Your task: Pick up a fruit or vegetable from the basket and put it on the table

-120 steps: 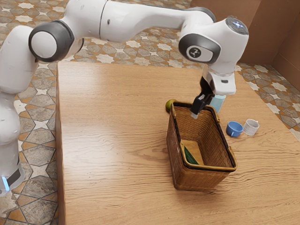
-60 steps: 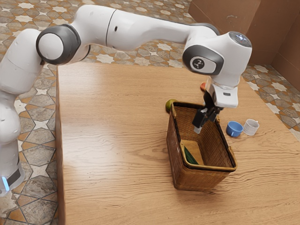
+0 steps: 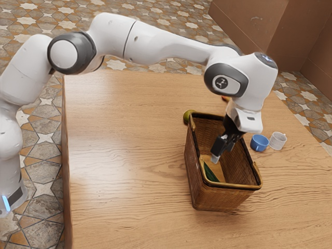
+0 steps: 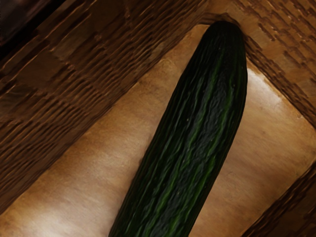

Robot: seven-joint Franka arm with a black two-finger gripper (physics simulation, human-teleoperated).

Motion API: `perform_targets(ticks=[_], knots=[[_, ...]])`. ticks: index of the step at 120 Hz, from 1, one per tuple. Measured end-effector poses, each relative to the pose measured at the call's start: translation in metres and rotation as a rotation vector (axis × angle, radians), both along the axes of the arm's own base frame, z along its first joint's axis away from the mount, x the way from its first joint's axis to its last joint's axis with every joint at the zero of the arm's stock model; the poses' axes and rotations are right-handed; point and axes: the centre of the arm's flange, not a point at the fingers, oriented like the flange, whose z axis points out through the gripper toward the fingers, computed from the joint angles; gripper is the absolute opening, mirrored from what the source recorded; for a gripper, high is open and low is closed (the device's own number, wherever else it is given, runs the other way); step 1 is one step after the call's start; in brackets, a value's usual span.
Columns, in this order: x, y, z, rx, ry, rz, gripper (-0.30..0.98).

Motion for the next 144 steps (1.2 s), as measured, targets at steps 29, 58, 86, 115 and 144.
perform_targets(ticks=[29, 58, 86, 115, 144], knots=[[0.011, 0.003, -0.031, -0.020, 0.042, 0.021, 0.69], [0.017, 0.006, -0.057, -0.018, 0.077, 0.035, 0.69], [0.020, 0.009, -0.075, -0.003, 0.100, 0.046, 0.69], [0.022, 0.010, -0.087, -0.003, 0.118, 0.054, 0.69], [0.022, 0.014, -0.102, 0.007, 0.141, 0.063, 0.69]])
